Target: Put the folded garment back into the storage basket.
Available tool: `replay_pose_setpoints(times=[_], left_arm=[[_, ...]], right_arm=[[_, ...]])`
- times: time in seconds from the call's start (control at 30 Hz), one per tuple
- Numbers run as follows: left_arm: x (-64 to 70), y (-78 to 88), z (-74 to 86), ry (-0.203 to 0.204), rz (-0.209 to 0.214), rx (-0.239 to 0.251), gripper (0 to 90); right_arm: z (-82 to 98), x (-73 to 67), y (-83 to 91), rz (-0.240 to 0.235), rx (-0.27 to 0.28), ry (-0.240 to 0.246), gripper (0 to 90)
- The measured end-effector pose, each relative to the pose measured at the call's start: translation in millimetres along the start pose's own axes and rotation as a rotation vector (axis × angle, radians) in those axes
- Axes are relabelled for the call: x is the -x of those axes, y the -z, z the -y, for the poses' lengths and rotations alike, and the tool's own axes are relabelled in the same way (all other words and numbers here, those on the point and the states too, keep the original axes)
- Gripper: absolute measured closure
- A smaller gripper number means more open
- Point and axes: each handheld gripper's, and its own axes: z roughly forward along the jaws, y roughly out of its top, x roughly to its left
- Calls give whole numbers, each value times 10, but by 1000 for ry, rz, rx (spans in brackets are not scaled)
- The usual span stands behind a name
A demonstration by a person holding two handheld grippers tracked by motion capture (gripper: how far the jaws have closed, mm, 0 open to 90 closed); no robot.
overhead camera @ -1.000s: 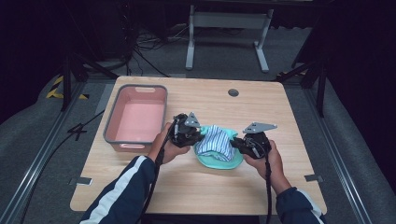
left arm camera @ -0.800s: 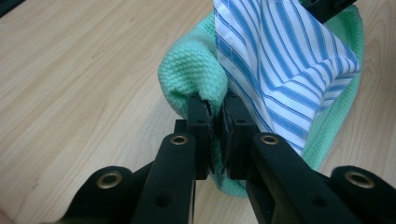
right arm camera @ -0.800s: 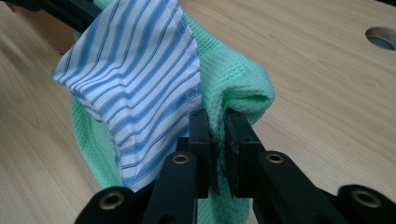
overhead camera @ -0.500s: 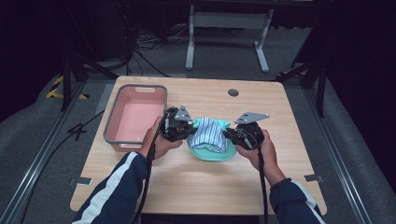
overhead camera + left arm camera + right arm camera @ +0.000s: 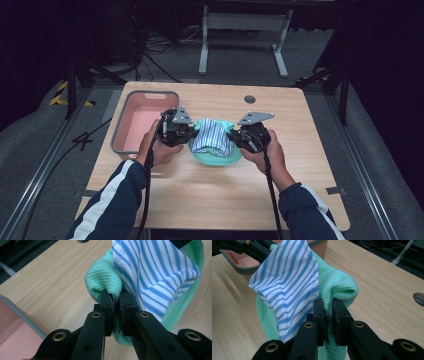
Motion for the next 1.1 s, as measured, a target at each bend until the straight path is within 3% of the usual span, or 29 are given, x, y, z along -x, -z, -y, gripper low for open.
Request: replay_pose_setpoints(times=[1.1], left_arm=[[-480,667,273,72,-141,19,835]], right_arm=[[-733,-420,-394,-84,42,65,823]])
